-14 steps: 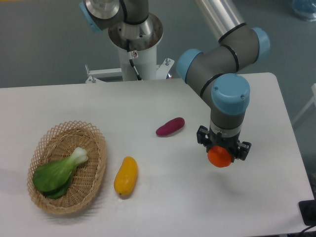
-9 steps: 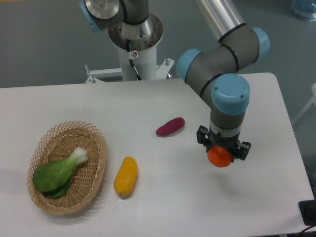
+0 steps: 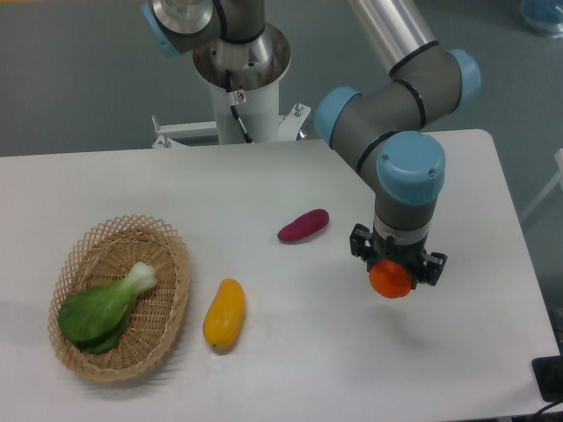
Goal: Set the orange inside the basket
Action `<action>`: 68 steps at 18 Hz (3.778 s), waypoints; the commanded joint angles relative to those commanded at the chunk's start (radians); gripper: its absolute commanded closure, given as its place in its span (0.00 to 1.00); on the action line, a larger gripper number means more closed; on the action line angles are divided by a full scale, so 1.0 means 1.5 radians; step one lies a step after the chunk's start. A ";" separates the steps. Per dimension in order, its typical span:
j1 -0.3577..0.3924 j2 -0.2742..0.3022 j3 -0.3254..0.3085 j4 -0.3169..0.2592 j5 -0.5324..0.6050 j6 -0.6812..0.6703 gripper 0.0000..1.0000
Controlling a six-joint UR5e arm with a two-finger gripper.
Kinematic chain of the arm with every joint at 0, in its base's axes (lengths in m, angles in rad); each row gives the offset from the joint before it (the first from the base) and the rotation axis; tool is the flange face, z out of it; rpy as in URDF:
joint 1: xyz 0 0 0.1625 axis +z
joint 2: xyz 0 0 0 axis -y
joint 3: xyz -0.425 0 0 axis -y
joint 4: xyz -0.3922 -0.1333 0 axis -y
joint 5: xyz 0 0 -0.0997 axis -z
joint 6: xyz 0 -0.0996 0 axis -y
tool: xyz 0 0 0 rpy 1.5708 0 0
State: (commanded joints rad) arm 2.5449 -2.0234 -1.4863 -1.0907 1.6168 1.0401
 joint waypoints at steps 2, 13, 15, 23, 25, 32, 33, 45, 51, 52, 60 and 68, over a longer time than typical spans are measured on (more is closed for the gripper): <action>0.000 0.001 -0.002 0.008 0.001 -0.001 0.34; -0.090 -0.004 -0.020 0.070 0.005 -0.151 0.35; -0.111 0.001 -0.035 0.093 0.005 -0.164 0.35; -0.229 0.004 -0.031 0.095 -0.005 -0.203 0.34; -0.258 0.001 -0.031 0.095 -0.032 -0.222 0.32; -0.336 -0.010 -0.028 0.094 -0.117 -0.269 0.32; -0.351 -0.016 -0.028 0.094 -0.116 -0.273 0.32; -0.427 -0.103 0.038 0.096 -0.110 -0.342 0.00; -0.425 -0.082 0.037 0.096 -0.109 -0.353 0.00; -0.420 -0.079 0.034 0.096 -0.109 -0.359 0.00; -0.291 -0.043 0.030 0.099 -0.083 -0.351 0.00; -0.172 -0.019 0.008 0.099 -0.049 -0.256 0.00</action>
State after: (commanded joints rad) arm 2.2869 -2.0525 -1.4741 -0.9419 1.5432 0.6562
